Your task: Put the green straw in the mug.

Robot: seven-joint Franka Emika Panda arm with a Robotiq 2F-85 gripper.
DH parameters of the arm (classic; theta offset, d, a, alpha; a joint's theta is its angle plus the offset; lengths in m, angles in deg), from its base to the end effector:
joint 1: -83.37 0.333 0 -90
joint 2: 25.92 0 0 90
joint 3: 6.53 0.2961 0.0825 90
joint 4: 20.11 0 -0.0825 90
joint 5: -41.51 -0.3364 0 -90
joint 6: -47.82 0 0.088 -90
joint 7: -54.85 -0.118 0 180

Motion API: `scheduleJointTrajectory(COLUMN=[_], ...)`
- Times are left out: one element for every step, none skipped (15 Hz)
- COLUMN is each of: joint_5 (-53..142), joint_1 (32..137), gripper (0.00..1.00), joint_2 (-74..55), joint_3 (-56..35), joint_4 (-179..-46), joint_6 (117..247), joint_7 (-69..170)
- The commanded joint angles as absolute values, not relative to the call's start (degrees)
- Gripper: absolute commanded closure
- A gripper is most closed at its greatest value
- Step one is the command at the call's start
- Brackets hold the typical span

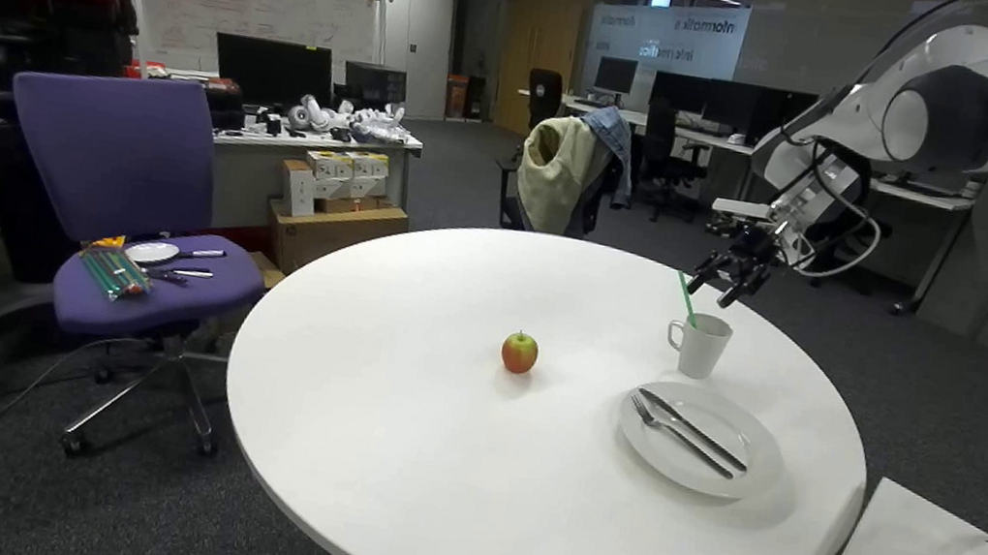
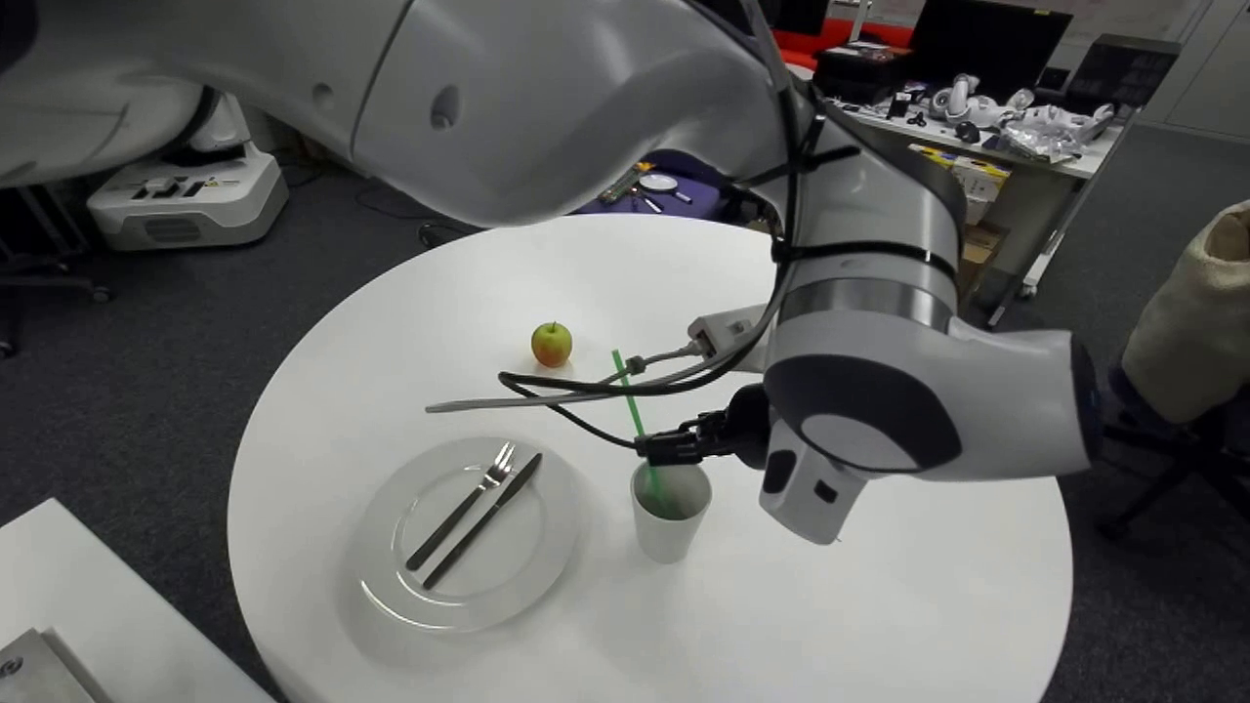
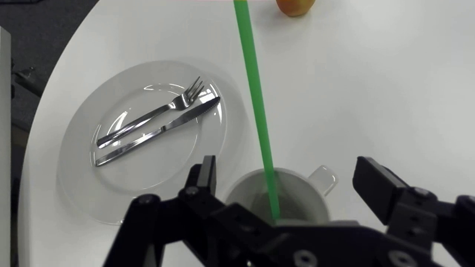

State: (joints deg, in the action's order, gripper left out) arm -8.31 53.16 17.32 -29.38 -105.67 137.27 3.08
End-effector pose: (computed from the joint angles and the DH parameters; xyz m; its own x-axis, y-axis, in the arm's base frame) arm 0.4564 -0.3954 0.2345 -0.4285 -0.5844 -0.6892 -0.8864 0.4198 0.1951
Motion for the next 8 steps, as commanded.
scheduleJointTrajectory(joint_5=[-3.9, -2.2, 0.5, 3.1, 5.8, 8.7, 11.5, 14.6], joint_1=[55.5, 56.5, 58.1, 59.3, 60.5, 61.9, 63.1, 64.5], gripper=[0.0, 0.0, 0.0, 0.0, 0.0, 0.0, 0.0, 0.0], joint_2=[13.5, 13.0, 12.3, 11.9, 11.4, 10.7, 10.5, 9.8], joint_3=[-29.8, -29.8, -30.0, -30.0, -29.8, -29.5, -29.2, -28.8], joint_4=[-106.2, -106.1, -106.2, -106.0, -105.7, -105.7, -105.3, -105.2], joint_6=[140.3, 141.6, 143.4, 145.1, 146.4, 147.6, 148.8, 149.9], joint_7=[1.7, 1.6, 1.3, 0.9, -0.1, -1.0, -1.9, -2.9])
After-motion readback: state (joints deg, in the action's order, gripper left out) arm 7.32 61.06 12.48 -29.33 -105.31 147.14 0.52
